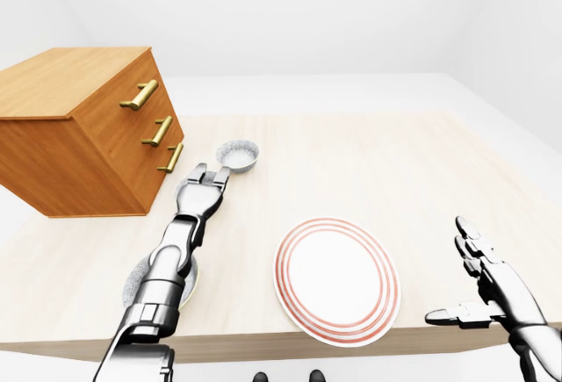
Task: Put the bowl in the middle on the plate.
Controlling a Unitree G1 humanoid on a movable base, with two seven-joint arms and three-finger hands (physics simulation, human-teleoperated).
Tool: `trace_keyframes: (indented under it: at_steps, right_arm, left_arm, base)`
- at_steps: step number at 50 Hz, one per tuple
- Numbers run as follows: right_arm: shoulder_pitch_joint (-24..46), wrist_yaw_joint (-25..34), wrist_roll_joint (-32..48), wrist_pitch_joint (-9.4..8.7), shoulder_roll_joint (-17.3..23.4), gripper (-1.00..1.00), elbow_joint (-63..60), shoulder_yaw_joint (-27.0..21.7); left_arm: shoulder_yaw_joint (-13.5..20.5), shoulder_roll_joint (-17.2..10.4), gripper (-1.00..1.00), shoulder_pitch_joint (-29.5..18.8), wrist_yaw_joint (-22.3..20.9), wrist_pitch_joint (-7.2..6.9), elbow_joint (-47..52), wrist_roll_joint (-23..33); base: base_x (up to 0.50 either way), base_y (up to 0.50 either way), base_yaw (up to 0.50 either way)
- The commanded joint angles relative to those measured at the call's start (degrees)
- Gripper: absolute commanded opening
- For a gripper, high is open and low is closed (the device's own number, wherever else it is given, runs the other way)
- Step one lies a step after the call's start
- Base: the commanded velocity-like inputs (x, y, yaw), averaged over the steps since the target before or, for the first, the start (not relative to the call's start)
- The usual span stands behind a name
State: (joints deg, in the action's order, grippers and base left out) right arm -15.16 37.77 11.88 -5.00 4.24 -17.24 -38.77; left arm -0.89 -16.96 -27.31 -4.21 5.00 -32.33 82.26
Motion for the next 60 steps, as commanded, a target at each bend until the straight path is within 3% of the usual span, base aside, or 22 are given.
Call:
trace_keyframes:
  at_steps: [1, 24, 35, 60]
  right_arm:
    - [0.1, -0.3, -0.2, 0.00, 0.3, 1.00, 0.7, 0.2]
    - [-0.2, 0.3, 0.0, 0.00, -0.1, 1.00, -0.8, -0.1]
    - [-0.1, 0.0, -0.1, 0.00, 0.0, 1.00, 0.1, 0.0]
    - [-0.3, 0.7, 0.1, 0.00, -0.3, 1.00, -0.9, -0.2]
  left_arm:
    - [-0.2, -0.4, 1.00, -1.9, 1.3, 0.00, -3.2, 0.3]
    - [-1.2, -0.3, 1.00, -2.8, 1.7, 0.00, -5.3, 1.6]
    - [-1.6, -0.8, 1.00, -4.5, 4.8, 0.00, -11.5, 1.9]
    - [-1.3, -1.6, 1.00, -3.9, 4.5, 0.00, -11.2, 1.7]
  base:
    - [0.00, 0.00, 0.00]
    - [0.00, 0.00, 0.00]
    - [0.00, 0.00, 0.00]
    - [0.00, 0.00, 0.00]
